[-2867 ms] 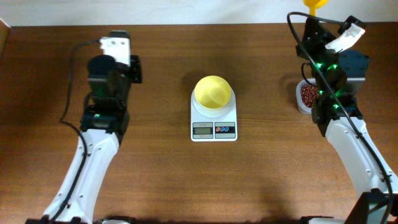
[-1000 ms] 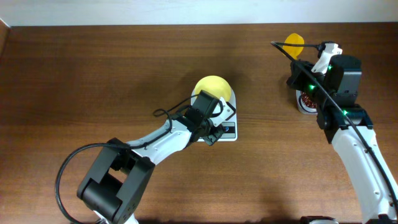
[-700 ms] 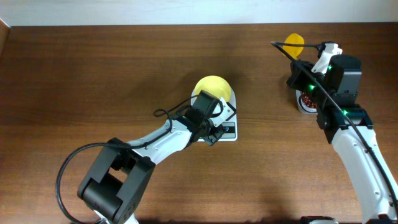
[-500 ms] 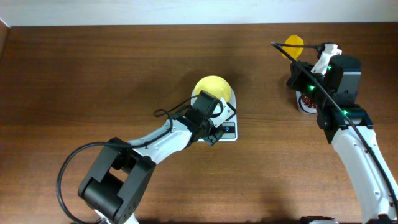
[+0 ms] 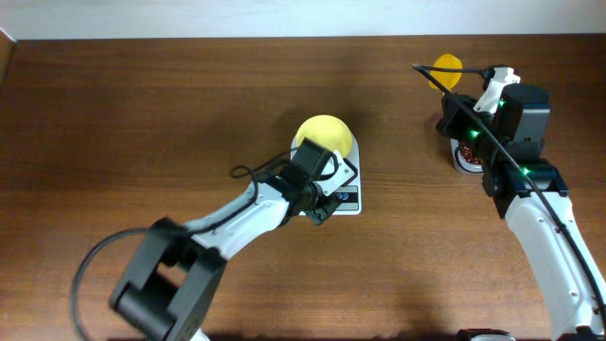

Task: Scoop item into bowl and weigh 50g on scale
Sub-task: 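Retract the left gripper to the left side of the scale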

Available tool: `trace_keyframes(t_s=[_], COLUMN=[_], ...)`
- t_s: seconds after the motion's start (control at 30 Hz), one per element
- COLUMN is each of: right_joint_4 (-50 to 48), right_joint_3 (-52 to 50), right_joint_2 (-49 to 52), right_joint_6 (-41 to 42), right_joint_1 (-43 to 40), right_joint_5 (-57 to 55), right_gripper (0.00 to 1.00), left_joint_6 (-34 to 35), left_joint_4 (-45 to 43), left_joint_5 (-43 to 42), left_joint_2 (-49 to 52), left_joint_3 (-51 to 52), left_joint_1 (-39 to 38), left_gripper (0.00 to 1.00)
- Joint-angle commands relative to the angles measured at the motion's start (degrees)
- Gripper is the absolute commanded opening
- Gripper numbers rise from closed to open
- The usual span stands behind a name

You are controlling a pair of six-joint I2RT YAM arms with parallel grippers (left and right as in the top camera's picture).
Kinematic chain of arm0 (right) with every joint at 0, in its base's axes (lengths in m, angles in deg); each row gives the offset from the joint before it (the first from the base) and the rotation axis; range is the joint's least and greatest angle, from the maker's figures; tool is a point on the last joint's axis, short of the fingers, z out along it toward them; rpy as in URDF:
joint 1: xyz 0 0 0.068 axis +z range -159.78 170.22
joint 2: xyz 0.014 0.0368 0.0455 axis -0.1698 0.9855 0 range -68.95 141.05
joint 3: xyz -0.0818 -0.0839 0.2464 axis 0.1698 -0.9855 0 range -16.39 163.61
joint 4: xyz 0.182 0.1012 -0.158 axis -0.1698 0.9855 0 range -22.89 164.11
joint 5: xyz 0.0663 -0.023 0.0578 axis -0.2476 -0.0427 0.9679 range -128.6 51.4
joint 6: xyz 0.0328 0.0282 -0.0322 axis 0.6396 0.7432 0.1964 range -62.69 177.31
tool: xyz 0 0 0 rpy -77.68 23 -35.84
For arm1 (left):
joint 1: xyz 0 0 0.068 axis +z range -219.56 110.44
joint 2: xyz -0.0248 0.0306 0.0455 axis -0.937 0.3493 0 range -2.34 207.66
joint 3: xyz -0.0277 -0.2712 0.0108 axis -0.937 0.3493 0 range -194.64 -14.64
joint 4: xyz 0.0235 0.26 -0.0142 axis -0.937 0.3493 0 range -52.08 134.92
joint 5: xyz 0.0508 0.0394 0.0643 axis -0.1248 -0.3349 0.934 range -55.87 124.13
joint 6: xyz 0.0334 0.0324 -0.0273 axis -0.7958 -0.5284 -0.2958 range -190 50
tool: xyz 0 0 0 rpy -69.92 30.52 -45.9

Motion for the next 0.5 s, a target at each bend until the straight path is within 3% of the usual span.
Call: trace_keyframes(t_s=[0.0,0.07,0.17,0.3,0.47], right_joint_4=[-0.33,-0.96,-3.67,-5.64,-5.60], right_joint_3=[0.72,0.72,0.72,0.72,0.72], right_joint_2=[-0.61,-0.61,-0.61,-0.59,-0.55], right_joint_6=[-0.63,-0.61,-0.63,-0.63,-0.61], right_joint_1=[-0.11,-0.11,-0.11,-0.11,-0.11], right_joint_5=[-0.26,-0.26,-0.26,-0.26,-0.26], right_gripper=[0.04,0.04,0.04,0.04,0.04], left_joint_6=[-0.70,-0.68,1.05,5.64,5.86], left_joint_4=[-0.33,-1.68,-8.26,-14.91,-16.28], left_joint_5=[0.92,3.39,16.22,16.72,16.85], left_joint_2=[-11.26,-15.32,-22.08,-23.78,-23.34], left_joint_3=[-0.92,-0.92,-0.96,-0.96,-0.96], left_joint_1=[0.22,0.81,6.49,18.51,29.57], left_gripper=[0.00,0.00,0.00,0.00,0.00])
